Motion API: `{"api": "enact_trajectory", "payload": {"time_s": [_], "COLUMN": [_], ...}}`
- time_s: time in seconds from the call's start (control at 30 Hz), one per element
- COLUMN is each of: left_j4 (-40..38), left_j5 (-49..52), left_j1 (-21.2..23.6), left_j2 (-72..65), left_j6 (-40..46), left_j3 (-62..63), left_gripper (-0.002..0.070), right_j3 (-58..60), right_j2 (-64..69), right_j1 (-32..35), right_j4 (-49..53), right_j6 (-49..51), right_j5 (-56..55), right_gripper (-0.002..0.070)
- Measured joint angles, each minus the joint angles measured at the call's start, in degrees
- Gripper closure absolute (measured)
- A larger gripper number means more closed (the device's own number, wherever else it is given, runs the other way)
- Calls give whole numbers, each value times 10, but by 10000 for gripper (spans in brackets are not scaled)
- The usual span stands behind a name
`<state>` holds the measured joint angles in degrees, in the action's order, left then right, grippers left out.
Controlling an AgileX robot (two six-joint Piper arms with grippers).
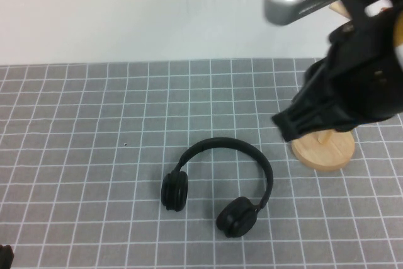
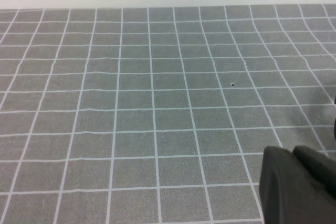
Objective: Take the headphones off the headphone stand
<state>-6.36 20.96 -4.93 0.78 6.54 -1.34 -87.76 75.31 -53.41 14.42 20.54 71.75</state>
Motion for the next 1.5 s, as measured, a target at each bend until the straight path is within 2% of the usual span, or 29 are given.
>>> {"api": "enact_trajectory", "payload": {"time_s": [0.37,0.5,0.6,0.83,1.03,1.27,1.5], "left_j4": [0,0,0,0,0,0,0], "left_j5": [0,0,0,0,0,0,0], "left_j1": [0,0,0,0,0,0,0], "left_j2": [0,0,0,0,0,0,0], "left_j6": [0,0,0,0,0,0,0], "left_j3": [0,0,0,0,0,0,0], "left_gripper": [681,681,681,681,681,681,681], "right_j3": [0,57,159,491,706,835,891], "right_j2": [-27,-54,-102,-269,-475,-711,-758], "right_j1": [0,23,80,300,446,530,558], "right_j4": [30,22,-1,-85,-74,-44,-49], "right_j6": [-62,-67,-79,-135,-140,-142,-132], "right_j5": [2,-16,-114,-417,-533,-607,-628], "right_gripper": [684,684,685,684,684,685,684]}}
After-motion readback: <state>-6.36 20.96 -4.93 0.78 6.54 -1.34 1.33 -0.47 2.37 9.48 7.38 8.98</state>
